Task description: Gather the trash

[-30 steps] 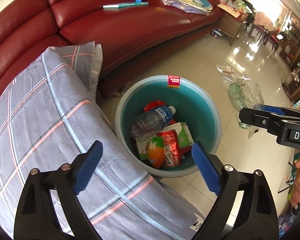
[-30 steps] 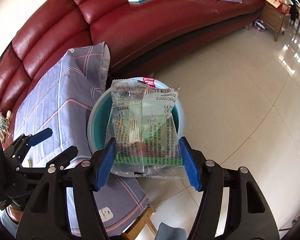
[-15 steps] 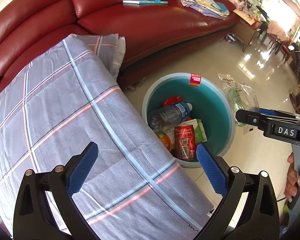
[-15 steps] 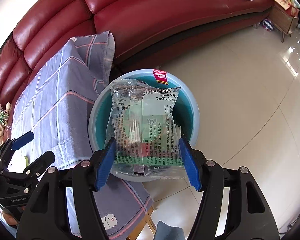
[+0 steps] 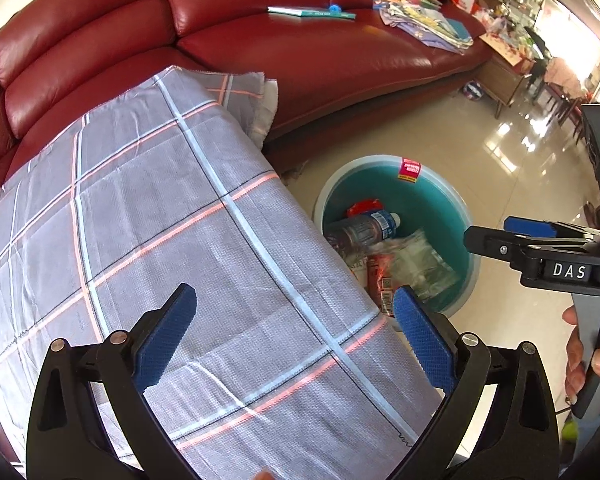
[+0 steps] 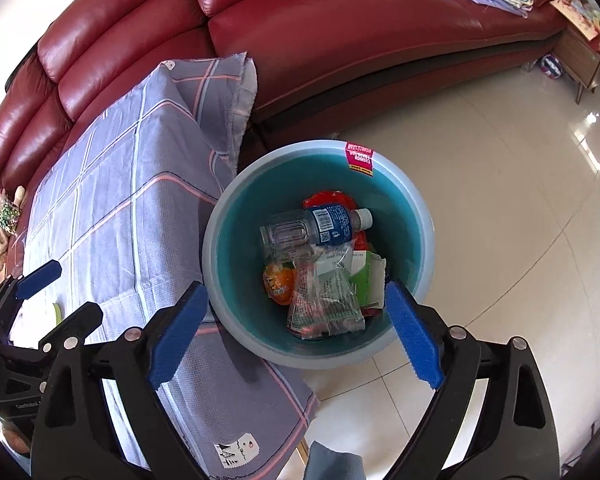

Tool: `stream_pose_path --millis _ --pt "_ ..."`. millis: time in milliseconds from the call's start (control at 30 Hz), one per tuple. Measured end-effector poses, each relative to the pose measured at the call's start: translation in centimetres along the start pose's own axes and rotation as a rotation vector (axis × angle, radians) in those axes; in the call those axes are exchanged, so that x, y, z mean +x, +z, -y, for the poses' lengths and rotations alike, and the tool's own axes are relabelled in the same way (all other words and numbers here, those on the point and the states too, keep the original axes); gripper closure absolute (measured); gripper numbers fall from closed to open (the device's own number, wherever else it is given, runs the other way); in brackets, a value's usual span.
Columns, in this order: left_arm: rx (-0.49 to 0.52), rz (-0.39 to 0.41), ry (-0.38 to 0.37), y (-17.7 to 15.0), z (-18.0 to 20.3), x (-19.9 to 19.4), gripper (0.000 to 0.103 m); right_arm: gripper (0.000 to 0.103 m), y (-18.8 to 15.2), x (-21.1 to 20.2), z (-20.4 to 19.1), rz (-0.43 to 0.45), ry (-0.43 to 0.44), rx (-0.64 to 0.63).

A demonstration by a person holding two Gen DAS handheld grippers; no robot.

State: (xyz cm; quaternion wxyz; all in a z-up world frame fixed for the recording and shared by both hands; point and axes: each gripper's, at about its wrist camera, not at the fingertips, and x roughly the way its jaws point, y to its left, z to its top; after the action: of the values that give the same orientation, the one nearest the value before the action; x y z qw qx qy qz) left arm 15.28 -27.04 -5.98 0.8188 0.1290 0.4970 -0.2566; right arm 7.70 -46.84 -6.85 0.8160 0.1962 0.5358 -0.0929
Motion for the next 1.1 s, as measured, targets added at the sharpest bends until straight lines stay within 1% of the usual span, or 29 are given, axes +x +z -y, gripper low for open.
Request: stream_pose_path --millis 200,333,533,633,700,833,1100 --pt "-0.022 -0.014 0.000 -0.7 -1.1 0.0 0.004 0.016 -0.8 -0.4 0.0 0.006 -0.020 0.006" --pt "-0.033 -0.002 0.001 -1.3 -1.6 -0.8 0.004 0.016 -1.5 -1.0 -0.6 0.010 -0.040 -0.016" --pt "-0.054 0.016 0.001 -2.1 -2.4 -2.4 0.004 0.010 -2.8 -2.2 -2.2 0.014 -0.045 -0.057" --pt "-0.065 0.031 0.004 -2.7 -2.9 -3.5 0.004 0.007 -3.8 -3.0 -3.4 0.023 -0.040 -0.093" --pt "-0.070 0.042 0.008 -3.1 -3.1 -4.2 0.004 0.007 -4.5 -3.7 -4.3 0.038 -0.032 -0.126" --pt "-0.080 0.059 0.016 -4.3 -3.6 -5.5 0.004 0.007 -6.1 -5.3 -6.0 0.082 -0.052 -0.192" --pt "-0.084 0.094 0.035 -6.7 -4.2 -8.4 0.004 0.007 -9.1 -7.2 -7.3 0.100 -0.068 -0.211"
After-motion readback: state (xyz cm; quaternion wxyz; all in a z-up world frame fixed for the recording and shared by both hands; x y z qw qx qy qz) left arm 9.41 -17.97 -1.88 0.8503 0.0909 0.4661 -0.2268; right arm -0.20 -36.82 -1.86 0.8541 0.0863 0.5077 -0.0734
